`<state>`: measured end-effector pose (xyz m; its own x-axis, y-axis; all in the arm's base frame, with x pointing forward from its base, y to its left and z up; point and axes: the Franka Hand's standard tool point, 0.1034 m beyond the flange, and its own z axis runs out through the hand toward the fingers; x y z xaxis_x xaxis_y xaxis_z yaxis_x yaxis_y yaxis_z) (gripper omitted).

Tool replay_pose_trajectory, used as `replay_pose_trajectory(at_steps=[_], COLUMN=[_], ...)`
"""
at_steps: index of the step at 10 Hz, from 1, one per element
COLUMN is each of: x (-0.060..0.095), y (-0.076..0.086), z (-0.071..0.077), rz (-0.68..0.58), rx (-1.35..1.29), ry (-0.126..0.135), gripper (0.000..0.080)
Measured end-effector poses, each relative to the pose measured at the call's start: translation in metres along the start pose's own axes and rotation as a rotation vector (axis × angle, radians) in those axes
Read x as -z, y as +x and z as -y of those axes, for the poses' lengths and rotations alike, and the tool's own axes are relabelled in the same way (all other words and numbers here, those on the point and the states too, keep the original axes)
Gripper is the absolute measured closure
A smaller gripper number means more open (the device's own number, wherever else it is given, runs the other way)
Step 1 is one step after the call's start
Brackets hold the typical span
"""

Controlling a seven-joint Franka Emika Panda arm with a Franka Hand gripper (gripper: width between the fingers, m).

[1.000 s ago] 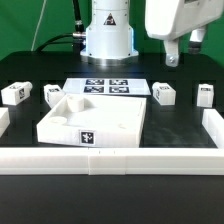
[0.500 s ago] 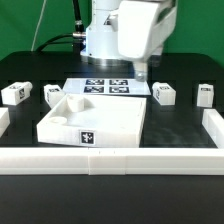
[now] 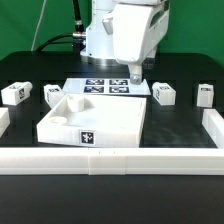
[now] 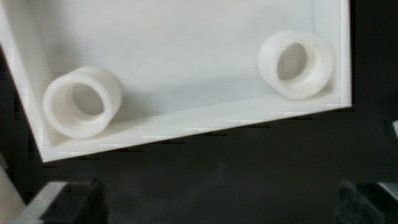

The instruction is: Assemble one leg

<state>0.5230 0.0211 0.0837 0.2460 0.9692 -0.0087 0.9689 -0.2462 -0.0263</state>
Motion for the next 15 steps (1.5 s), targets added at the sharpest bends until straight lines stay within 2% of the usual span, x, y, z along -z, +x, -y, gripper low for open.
replay_pose_trajectory(at_steps=[1, 2, 5, 8, 12, 15], x=[-0.013, -0.023, -0.035, -0.037, -0.067, -0.07], y=[-0.013, -0.019, -0.033, -0.033, -0.046, -0.043], z=[0.011, 0.021, 0.037, 0.037, 0.049, 0.051], rz=[-0.014, -0.02, -0.017, -0.017, -0.013, -0.013], rx=[0.074, 0.107, 0.1, 0.094, 0.054, 0.036], ry=[-0.031, -0.046, -0.033, -0.029, 0.015, 0.02], gripper=[0.015, 0.015, 0.015, 0.015, 0.015, 0.015])
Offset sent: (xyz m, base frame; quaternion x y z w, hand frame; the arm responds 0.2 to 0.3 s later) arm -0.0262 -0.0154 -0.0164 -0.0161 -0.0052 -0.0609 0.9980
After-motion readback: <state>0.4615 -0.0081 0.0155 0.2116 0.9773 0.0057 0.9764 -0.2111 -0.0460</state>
